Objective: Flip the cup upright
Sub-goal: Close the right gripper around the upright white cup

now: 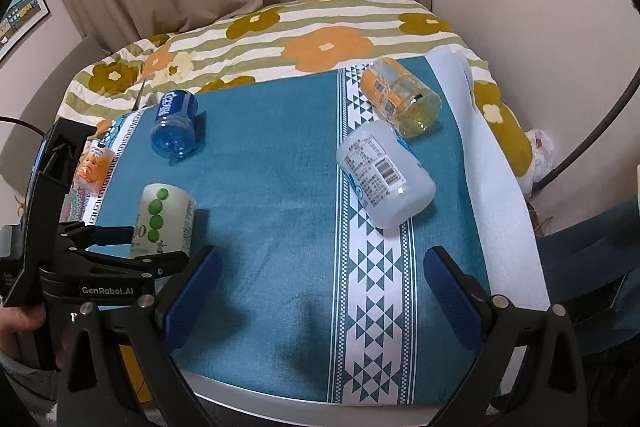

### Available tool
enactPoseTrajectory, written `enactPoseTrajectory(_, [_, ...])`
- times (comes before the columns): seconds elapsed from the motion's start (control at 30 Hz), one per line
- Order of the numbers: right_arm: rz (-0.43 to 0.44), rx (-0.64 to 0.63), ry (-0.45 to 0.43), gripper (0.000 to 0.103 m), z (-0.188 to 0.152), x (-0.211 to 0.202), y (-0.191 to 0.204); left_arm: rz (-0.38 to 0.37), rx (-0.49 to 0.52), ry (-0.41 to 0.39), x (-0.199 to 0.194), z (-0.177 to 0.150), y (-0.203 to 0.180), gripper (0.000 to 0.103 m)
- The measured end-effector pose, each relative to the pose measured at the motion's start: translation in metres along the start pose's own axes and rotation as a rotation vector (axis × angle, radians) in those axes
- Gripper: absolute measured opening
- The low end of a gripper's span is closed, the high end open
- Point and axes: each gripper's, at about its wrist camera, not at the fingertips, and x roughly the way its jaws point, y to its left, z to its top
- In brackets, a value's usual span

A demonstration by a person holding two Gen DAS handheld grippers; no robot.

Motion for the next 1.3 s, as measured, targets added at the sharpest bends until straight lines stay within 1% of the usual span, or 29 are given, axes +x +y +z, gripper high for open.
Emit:
enactPoseTrajectory(0.07, [0.012,-0.01,-0.001,0.101,0.006,-0.006,0.003,0.004,-0.018,-0.023,-0.015,-0.003,0.005,0.095])
enactPoseTrajectory(0.17, [0.04,-0.034,0.002,0.101,0.018,-0.017,0.01,0.01,-0.059,-0.078,-0.046,-0.01,0.014,0.096])
enactPoseTrajectory(0.2, [0.052,-0.043,0.012,0.101,0.023,-0.019,0.012,0.011,-0.07,-0.093,-0.053,-0.011,0.016,0.101])
enactPoseTrajectory(0.23, [0.061,-0.05,0.021,0.101,0.026,-0.02,0.014,0.017,-0.087,-0.116,-0.064,-0.015,0.022,0.103])
enactPoseTrajectory(0.3, [0.088,-0.083,0.061,0.101,0.036,-0.019,0.023,0.025,-0.119,-0.148,-0.075,-0.019,0.032,0.103])
enactPoseTrajectory(0.4, [0.124,-0.099,0.114,0.101,0.048,-0.01,0.036,0.029,-0.179,-0.162,-0.088,-0.027,0.057,0.103])
enactPoseTrajectory(0.5, [0.194,-0.059,0.2,0.101,0.055,0.009,0.051,0.042,-0.219,-0.156,-0.089,-0.037,0.084,0.103])
enactPoseTrajectory(0.63, [0.208,-0.055,0.287,0.101,0.057,0.033,0.077,0.035,-0.235,-0.148,-0.083,-0.047,0.116,0.103])
enactPoseTrajectory(0.7, [0.209,-0.057,0.331,0.101,0.061,0.05,0.092,0.019,-0.232,-0.13,-0.076,-0.052,0.132,0.103])
enactPoseTrajectory(0.77, [0.218,-0.055,0.378,0.101,0.064,0.066,0.104,0.026,-0.228,-0.115,-0.071,-0.058,0.146,0.103])
enactPoseTrajectory(0.9, [0.258,-0.034,0.494,0.101,0.069,0.1,0.12,0.023,-0.222,-0.084,-0.058,-0.065,0.172,0.103])
enactPoseTrajectory(1.0, [0.265,-0.032,0.565,0.1,0.071,0.118,0.128,0.018,-0.217,-0.066,-0.047,-0.065,0.187,0.103])
enactPoseTrajectory(1.03, [0.265,-0.034,0.588,0.097,0.071,0.124,0.131,0.017,-0.216,-0.062,-0.044,-0.064,0.191,0.103])
enactPoseTrajectory(1.07, [0.265,-0.034,0.608,0.092,0.071,0.129,0.132,0.014,-0.216,-0.059,-0.041,-0.063,0.195,0.103])
enactPoseTrajectory(1.13, [0.264,-0.028,0.647,0.086,0.071,0.138,0.133,0.002,-0.221,-0.053,-0.035,-0.062,0.201,0.103])
enactPoseTrajectory(1.2, [0.264,-0.012,0.679,0.083,0.071,0.146,0.133,-0.015,-0.227,-0.046,-0.029,-0.06,0.206,0.103])
enactPoseTrajectory(1.27, [0.264,0.002,0.694,0.078,0.073,0.15,0.132,-0.027,-0.229,-0.042,-0.025,-0.058,0.209,0.103])
enactPoseTrajectory(1.3, [0.261,0.007,0.698,0.077,0.073,0.152,0.133,-0.031,-0.228,-0.04,-0.023,-0.057,0.211,0.103])
